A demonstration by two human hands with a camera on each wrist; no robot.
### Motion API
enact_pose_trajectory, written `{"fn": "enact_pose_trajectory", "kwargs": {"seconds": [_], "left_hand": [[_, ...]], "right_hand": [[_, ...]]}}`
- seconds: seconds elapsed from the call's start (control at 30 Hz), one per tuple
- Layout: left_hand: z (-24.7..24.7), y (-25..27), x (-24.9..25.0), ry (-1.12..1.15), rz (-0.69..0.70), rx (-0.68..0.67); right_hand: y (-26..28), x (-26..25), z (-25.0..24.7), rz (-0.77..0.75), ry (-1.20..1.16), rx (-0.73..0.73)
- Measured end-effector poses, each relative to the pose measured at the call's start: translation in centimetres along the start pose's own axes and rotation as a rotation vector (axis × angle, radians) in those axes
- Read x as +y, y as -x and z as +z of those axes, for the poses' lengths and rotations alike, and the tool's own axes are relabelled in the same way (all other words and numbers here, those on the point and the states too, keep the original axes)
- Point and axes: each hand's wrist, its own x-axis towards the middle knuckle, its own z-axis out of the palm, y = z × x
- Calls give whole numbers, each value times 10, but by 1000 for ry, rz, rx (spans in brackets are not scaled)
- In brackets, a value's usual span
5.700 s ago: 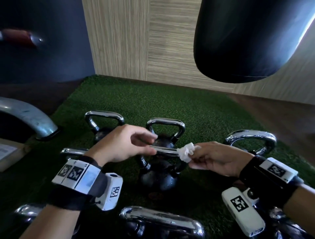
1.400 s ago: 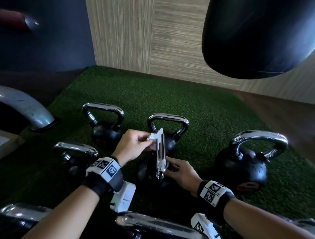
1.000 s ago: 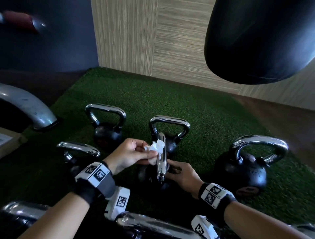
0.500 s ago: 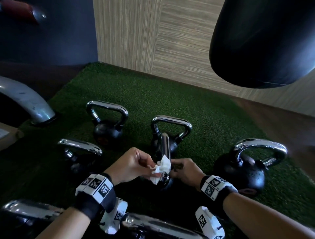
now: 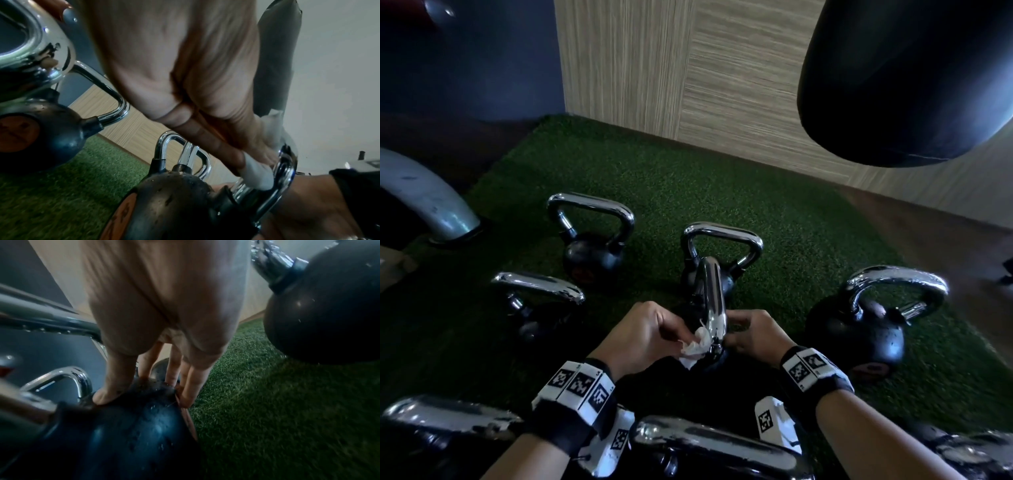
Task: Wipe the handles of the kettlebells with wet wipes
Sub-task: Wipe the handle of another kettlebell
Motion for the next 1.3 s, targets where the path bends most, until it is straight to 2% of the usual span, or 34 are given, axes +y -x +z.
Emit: {"fn": "enact_pose_trajectory", "kwargs": {"seconds": [0.1,0.2,0.33,0.4,0.47,0.5,0.6,0.7,0.83,0.9,1.07,1.3], "left_hand": [[2,-1,-7,-76,11,-18],[5,0,-10,-138,30,-26],[-11,-4,5,-170,-21,28],[-29,-5,17,-121,-29,67],[-48,-3,33,-65,-29,115],[-55,-2,41,-25,-30,137],[-68,-3,65,138,-50,165],[-69,-6,85,309,-77,190],[-65,-11,99,519,-132,206],[-64,-12,101,539,-177,174],[-61,-15,96,593,-280,131],[-54,-16,74,619,-326,7]], "right_hand": [[4,7,5,-15,-53,31],[5,6,7,-22,2,47],[11,-29,-7,-85,372,18],[21,-59,-20,-173,465,147],[39,-91,-32,-310,375,328],[50,-106,-36,-383,286,358],[78,-146,-33,-570,112,227],[87,-163,-15,-637,46,114],[87,-169,-2,-727,48,202],[87,-171,-2,-743,12,232],[88,-176,-2,-731,20,194],[74,-170,5,-658,94,228]]}}
